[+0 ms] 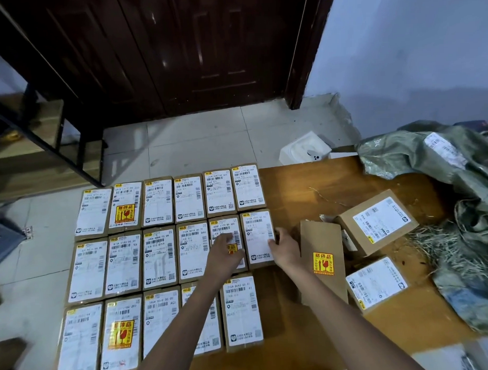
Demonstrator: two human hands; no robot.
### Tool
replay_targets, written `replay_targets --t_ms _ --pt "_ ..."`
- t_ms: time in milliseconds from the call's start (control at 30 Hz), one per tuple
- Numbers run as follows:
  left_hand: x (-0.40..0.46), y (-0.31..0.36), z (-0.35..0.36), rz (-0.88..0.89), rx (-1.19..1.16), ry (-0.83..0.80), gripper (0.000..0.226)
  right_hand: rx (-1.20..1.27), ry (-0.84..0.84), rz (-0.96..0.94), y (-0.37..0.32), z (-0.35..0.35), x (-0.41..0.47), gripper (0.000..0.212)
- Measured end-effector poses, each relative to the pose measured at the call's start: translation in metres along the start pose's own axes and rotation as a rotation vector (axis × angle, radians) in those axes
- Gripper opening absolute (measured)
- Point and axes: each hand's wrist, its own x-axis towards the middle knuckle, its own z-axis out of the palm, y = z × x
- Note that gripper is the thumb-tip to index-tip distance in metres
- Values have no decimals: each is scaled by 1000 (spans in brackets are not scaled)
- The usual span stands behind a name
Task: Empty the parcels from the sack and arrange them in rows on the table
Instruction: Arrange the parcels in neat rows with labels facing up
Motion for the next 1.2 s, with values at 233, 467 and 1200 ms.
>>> replay_targets --t_ms 233,467,1200 --pt "0 -1 -3 13 -18 -24 57 34 85 7 -8 6 2 38" --pt "-6 8 -7 104 45 16 49 35 222 -171 -6 -7 -39 54" --pt "-55 152 241 473 827 -499 44 501 490 499 198 -127 -77 69"
